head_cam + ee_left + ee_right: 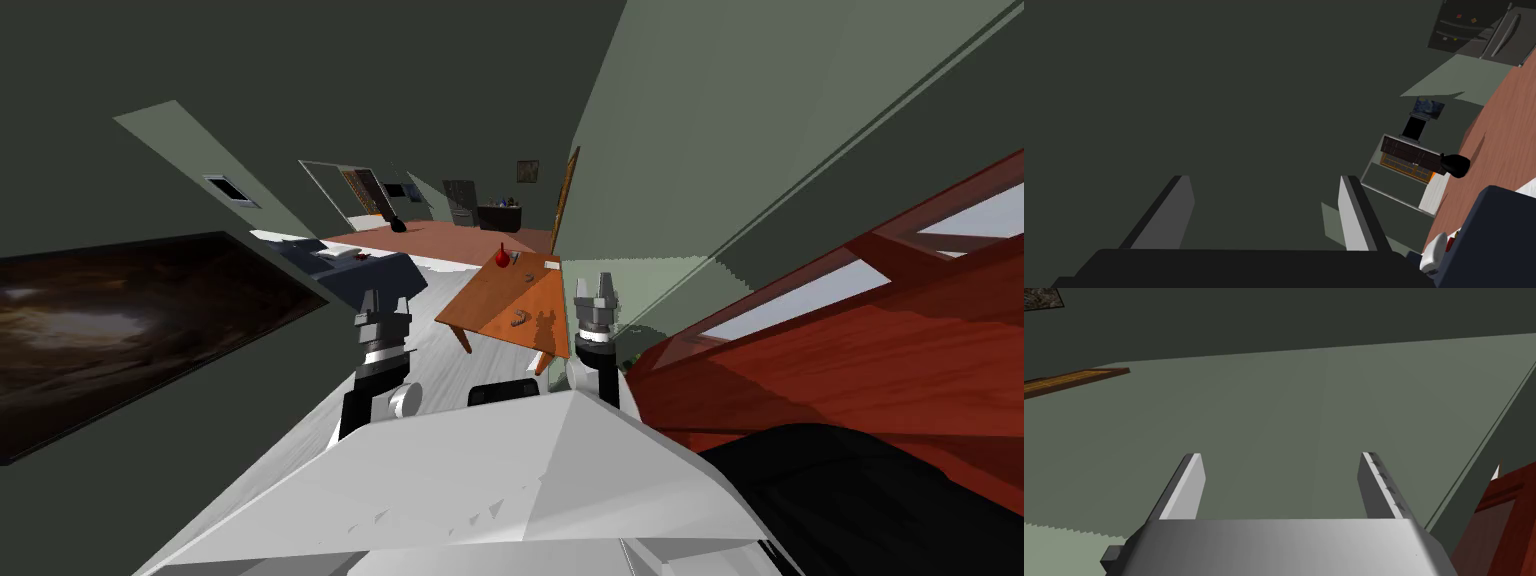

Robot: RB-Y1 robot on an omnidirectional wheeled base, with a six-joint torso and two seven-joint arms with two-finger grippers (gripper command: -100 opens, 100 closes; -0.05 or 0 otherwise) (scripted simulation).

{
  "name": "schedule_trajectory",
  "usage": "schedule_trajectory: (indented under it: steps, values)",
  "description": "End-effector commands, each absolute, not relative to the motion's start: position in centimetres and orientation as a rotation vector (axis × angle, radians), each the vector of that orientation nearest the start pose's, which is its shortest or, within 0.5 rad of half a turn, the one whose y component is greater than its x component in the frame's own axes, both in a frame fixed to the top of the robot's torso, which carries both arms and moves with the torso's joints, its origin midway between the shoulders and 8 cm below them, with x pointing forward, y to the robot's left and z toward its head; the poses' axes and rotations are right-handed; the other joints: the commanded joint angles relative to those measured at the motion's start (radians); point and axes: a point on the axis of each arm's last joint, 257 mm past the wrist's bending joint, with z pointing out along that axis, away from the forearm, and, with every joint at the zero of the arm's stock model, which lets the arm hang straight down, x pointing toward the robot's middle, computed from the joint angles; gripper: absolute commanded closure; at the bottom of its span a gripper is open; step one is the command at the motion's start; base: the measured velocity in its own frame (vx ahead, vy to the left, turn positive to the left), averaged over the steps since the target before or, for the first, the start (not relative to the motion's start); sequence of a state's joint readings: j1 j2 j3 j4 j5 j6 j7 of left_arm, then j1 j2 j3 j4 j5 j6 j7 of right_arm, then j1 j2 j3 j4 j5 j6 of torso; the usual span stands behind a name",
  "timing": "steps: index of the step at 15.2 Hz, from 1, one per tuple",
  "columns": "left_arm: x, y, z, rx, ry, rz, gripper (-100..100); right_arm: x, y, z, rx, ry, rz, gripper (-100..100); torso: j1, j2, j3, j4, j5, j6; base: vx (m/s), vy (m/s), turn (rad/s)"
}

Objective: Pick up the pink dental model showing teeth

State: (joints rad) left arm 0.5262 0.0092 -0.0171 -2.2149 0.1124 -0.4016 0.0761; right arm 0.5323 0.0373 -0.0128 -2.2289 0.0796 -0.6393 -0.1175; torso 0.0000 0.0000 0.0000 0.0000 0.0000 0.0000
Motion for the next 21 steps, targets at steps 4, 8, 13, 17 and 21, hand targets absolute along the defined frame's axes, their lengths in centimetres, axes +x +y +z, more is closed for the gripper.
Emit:
schedule_trajectory:
  steps: [4,8,13,17,21]
  values:
    - [36.7,29.3,-3.5,-0.912,0.649,-1.401,0,33.4,-26.2,0.3,0.529,0.709,1.301,-100,0.000,0.000,0.000,0.000,0.000,0.000,0.002,0.008,0.065]
    - [36.7,29.3,-3.5,-0.912,0.649,-1.401,0,34.0,-25.2,-1.3,0.445,0.827,1.238,-100,0.000,0.000,0.000,0.000,0.000,0.000,0.006,0.013,0.089]
    - [36.7,29.3,-3.5,-0.912,0.649,-1.401,0,34.8,-24.1,-4.7,0.308,1.001,1.104,-100,0.001,-0.001,-0.001,0.000,0.000,0.000,0.011,0.020,0.140]
    - [36.7,29.3,-3.5,-0.912,0.649,-1.401,0,35.2,-23.8,-7.6,0.205,1.117,0.997,-100,0.001,-0.001,-0.001,0.000,0.000,0.000,0.013,0.021,0.145]
    - [36.7,29.3,-3.5,-0.912,0.649,-1.401,0,35.4,-23.4,-9.5,0.126,1.190,0.923,-100,0.001,-0.001,-0.001,0.000,0.000,0.000,0.015,0.018,0.138]
